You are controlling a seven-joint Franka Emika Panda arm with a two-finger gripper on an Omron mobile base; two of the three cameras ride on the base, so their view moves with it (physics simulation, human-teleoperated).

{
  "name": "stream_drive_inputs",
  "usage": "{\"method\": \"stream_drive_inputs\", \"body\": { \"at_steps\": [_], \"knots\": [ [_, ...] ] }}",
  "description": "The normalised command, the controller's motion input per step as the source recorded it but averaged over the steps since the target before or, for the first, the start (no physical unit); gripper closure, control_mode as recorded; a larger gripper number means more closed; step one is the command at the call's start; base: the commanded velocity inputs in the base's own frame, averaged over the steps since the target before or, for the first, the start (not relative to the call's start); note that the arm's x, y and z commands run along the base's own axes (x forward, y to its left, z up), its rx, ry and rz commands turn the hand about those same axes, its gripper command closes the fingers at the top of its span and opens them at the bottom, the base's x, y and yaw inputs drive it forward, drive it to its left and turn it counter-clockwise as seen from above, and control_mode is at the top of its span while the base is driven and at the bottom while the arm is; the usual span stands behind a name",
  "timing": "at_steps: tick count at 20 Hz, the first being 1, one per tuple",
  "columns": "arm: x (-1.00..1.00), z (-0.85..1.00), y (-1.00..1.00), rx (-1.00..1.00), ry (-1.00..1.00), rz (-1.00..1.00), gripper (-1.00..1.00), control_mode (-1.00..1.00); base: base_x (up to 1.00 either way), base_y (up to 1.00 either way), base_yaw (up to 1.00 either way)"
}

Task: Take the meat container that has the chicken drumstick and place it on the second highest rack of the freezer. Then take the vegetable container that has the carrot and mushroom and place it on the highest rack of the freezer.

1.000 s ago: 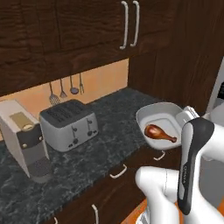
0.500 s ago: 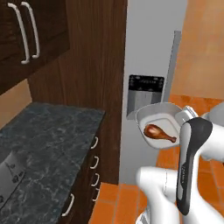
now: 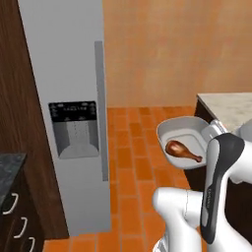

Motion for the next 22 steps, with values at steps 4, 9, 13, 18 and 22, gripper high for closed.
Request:
{"method": "stream_drive_inputs", "body": {
  "at_steps": [4,9,13,18,22],
  "knots": [
    [0.00,0.00,0.00,0.00,0.00,0.00,1.00,1.00,1.00,-0.54,-0.22],
    [0.00,0.00,0.00,0.00,0.00,0.00,1.00,1.00,1.00,-0.33,-0.21],
    [0.00,0.00,0.00,0.00,0.00,0.00,1.00,1.00,1.00,-0.08,-0.02],
    [0.00,0.00,0.00,0.00,0.00,0.00,1.00,1.00,1.00,-0.20,0.00],
    [0.00,0.00,0.00,0.00,0.00,0.00,1.00,1.00,1.00,-0.48,0.00]
  ]
}}
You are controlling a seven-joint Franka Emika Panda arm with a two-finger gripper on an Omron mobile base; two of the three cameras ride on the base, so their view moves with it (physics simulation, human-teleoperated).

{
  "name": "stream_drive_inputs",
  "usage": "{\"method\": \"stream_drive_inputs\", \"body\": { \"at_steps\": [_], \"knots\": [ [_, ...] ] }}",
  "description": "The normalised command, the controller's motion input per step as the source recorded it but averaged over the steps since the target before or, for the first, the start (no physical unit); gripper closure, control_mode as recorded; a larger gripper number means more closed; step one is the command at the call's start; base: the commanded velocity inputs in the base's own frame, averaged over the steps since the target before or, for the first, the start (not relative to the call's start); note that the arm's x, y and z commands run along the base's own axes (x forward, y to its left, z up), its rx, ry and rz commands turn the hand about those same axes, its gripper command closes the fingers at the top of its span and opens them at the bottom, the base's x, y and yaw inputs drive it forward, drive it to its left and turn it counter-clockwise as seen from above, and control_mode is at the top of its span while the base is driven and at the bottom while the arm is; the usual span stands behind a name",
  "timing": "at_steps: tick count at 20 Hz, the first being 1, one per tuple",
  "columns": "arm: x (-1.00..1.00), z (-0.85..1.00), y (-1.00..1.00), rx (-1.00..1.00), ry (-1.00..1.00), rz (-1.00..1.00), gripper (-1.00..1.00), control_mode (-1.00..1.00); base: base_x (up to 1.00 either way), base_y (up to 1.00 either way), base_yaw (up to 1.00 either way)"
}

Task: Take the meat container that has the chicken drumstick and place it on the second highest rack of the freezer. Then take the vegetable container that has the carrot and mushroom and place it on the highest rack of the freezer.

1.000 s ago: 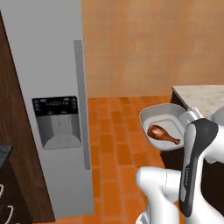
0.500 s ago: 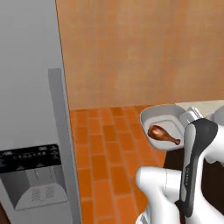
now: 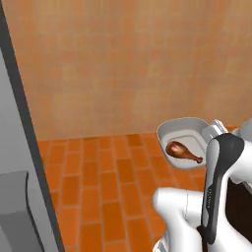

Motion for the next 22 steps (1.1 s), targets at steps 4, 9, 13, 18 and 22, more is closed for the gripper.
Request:
{"method": "stream_drive_inputs", "body": {
  "at_steps": [4,9,13,18,22],
  "knots": [
    [0.00,0.00,0.00,0.00,0.00,0.00,1.00,1.00,1.00,-0.42,0.07],
    [0.00,0.00,0.00,0.00,0.00,0.00,1.00,1.00,0.88,-0.38,0.39],
    [0.00,0.00,0.00,0.00,0.00,0.00,1.00,1.00,0.07,-0.01,0.92],
    [0.00,0.00,0.00,0.00,0.00,0.00,1.00,1.00,-0.19,0.00,0.99],
    [0.00,0.00,0.00,0.00,0.00,0.00,1.00,1.00,-0.24,-0.03,0.95]
  ]
}}
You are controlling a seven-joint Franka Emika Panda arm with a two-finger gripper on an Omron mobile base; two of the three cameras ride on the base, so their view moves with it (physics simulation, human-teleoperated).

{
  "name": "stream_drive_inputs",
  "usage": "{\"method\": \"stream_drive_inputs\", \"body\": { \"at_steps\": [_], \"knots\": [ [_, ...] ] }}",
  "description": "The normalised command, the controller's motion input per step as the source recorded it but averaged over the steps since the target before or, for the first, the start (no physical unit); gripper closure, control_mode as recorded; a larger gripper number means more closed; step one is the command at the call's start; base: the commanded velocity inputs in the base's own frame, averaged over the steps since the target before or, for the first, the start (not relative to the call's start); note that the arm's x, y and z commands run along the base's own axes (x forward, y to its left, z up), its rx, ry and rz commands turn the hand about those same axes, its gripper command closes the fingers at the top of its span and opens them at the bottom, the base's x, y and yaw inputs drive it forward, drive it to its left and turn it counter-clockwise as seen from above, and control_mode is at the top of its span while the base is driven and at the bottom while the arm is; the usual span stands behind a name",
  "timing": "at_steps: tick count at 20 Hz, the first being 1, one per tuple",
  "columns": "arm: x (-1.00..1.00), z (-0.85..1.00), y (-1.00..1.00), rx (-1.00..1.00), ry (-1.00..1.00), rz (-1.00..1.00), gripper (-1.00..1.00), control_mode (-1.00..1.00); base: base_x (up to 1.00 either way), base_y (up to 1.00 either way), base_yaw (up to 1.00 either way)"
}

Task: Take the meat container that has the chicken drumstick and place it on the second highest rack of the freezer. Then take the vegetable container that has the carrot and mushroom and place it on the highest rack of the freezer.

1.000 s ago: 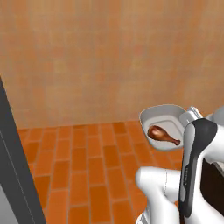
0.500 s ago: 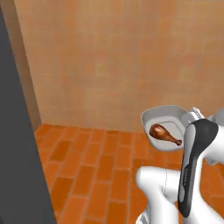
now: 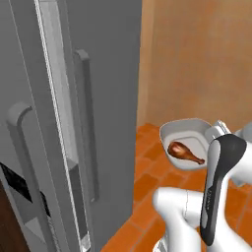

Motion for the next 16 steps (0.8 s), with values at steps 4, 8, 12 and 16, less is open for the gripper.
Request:
{"method": "stream_drive_inputs", "body": {
  "at_steps": [4,8,12,16],
  "knots": [
    [0.00,0.00,0.00,0.00,0.00,0.00,1.00,1.00,-0.23,-0.11,0.94],
    [0.00,0.00,0.00,0.00,0.00,0.00,1.00,1.00,-0.09,-0.57,0.78],
    [0.00,0.00,0.00,0.00,0.00,0.00,1.00,1.00,0.01,-0.56,0.74],
    [0.00,0.00,0.00,0.00,0.00,0.00,1.00,1.00,0.01,-0.08,0.81]
  ]
}}
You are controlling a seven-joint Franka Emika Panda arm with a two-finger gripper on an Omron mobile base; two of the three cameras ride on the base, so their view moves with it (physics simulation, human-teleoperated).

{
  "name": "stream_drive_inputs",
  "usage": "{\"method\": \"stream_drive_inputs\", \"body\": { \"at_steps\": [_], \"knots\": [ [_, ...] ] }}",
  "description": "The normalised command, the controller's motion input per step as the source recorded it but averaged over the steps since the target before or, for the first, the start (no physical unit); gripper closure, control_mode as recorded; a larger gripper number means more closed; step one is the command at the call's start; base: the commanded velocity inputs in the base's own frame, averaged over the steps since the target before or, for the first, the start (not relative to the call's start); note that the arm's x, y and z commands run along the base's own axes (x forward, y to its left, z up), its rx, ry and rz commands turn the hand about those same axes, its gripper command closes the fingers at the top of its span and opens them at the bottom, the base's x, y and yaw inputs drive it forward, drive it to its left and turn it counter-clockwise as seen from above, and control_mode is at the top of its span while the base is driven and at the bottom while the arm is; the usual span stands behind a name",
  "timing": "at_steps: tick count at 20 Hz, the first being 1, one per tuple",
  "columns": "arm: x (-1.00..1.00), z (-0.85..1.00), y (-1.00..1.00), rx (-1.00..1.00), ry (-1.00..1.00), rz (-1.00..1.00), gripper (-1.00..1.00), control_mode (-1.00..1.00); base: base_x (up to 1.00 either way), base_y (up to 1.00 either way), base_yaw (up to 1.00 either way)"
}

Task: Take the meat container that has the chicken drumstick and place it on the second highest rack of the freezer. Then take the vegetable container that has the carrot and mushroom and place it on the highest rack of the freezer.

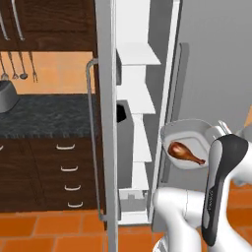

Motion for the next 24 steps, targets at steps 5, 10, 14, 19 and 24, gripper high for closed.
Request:
{"method": "stream_drive_inputs", "body": {
  "at_steps": [5,10,14,19,24],
  "knots": [
    [0.00,0.00,0.00,0.00,0.00,0.00,1.00,1.00,0.85,0.01,0.34],
    [0.00,0.00,0.00,0.00,0.00,0.00,1.00,1.00,0.87,0.23,0.03],
    [0.00,0.00,0.00,0.00,0.00,0.00,1.00,1.00,0.20,-0.44,0.06],
    [0.00,0.00,0.00,0.00,0.00,0.00,1.00,1.00,-0.08,-0.37,0.01],
    [0.00,0.00,0.00,0.00,0.00,0.00,1.00,1.00,0.29,0.23,0.00]
  ]
}}
